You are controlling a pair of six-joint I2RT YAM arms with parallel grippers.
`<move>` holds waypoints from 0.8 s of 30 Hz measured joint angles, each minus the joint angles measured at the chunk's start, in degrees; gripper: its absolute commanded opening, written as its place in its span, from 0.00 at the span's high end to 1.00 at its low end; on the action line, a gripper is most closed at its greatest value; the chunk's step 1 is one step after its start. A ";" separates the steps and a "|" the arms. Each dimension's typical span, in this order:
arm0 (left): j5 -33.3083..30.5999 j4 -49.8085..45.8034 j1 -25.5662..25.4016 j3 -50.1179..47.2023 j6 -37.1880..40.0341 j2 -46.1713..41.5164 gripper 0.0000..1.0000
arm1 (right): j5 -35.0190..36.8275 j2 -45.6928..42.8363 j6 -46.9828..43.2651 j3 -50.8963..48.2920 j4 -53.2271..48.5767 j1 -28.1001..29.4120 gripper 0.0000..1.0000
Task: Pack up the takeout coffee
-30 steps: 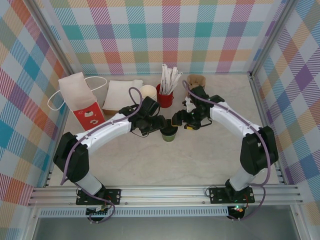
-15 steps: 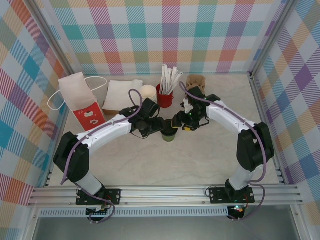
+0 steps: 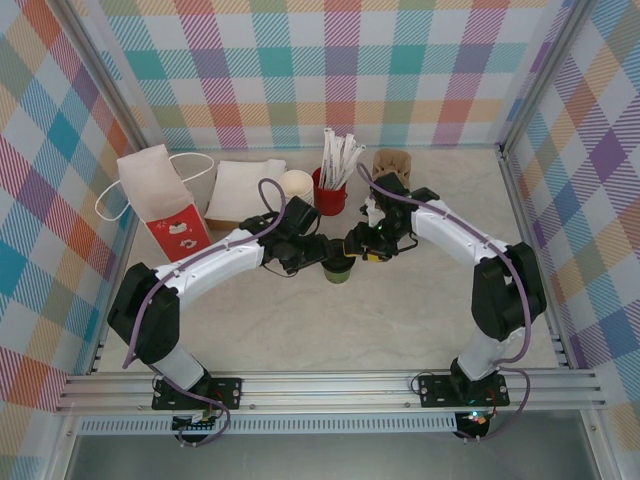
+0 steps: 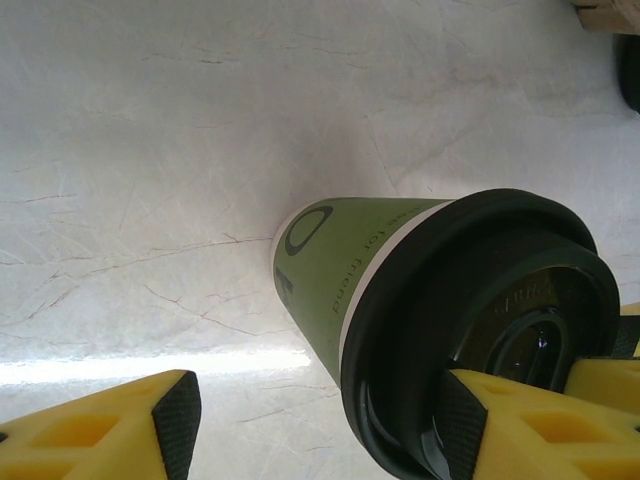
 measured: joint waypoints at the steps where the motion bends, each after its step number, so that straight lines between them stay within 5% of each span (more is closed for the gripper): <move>1: -0.02 0.11 0.00 -0.02 -0.02 0.02 0.36 | 0.09 0.15 -0.02 0.15 -0.20 0.00 0.48; 24: 3.48 8.11 1.01 -5.53 -1.55 -1.53 0.42 | -0.13 2.56 -2.84 2.84 -3.37 0.00 0.52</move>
